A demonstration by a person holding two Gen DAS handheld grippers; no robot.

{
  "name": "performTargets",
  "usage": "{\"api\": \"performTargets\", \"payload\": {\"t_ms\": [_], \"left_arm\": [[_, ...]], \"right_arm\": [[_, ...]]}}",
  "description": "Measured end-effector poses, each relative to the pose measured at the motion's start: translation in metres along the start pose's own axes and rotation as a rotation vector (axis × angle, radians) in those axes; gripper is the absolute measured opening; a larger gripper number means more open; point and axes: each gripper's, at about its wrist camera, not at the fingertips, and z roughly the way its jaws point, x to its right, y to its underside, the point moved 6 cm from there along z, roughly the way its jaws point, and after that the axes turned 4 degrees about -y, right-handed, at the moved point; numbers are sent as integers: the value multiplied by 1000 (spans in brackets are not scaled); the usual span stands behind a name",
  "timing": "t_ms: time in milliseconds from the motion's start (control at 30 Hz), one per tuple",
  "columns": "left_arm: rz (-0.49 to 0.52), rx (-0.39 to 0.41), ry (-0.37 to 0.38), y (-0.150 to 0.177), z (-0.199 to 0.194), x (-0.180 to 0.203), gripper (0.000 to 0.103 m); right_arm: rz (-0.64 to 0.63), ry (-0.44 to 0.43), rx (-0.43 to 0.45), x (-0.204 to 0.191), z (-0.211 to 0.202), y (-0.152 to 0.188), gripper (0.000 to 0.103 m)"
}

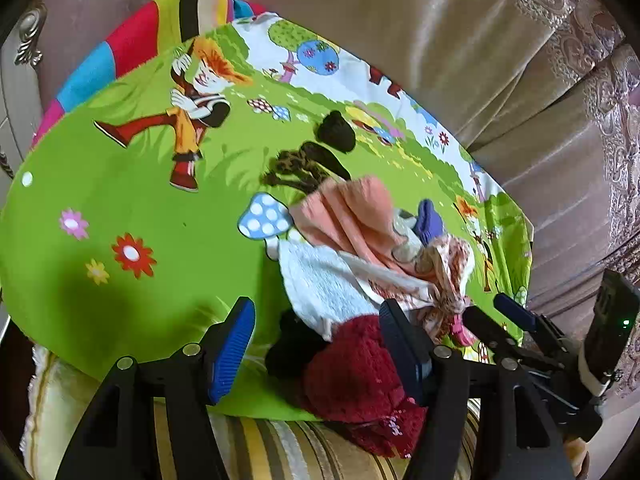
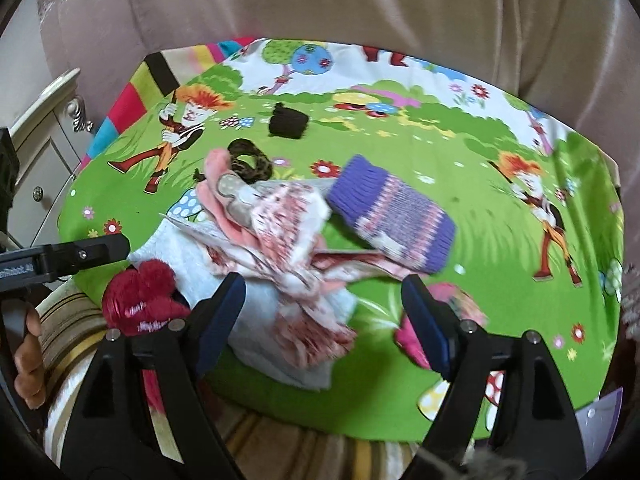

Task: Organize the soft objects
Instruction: 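Grasp the red-patterned white cloth with the right gripper while the left gripper grasps the leopard-print strap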

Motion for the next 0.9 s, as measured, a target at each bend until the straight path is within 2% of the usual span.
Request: {"api": "performTargets", "payload": {"t_ms": [133,167,233,267,300,533,700,900], "left_arm": [[12,13,-12,-11,-1,-2,66],[18,16,-19,-15,0,-1,66],[28,19,-29,-19,2,-1,66],[36,23,-36,-24,4,-1,66],[43,25,-42,-26,5,0,66],[108,34,-113,-66,28,2,66],[121,15,-144,-97,58,4,65],[144,-17,-191,-118,96,9,57]], "right_arm": [[-26,2,-12,-10,19,-5,82],[-27,2,-14,-10,22,-5,78],[-29,-6,-31,-11,30,-3,58],[-25,-14,-37,-11,33,-2,37],[-20,-20,-41,-10,34,-1,30],[9,-21,15,2,17,1,28],[87,-28,43,26,1,5,28],[159,11,73,57,-14,11,28]]}}
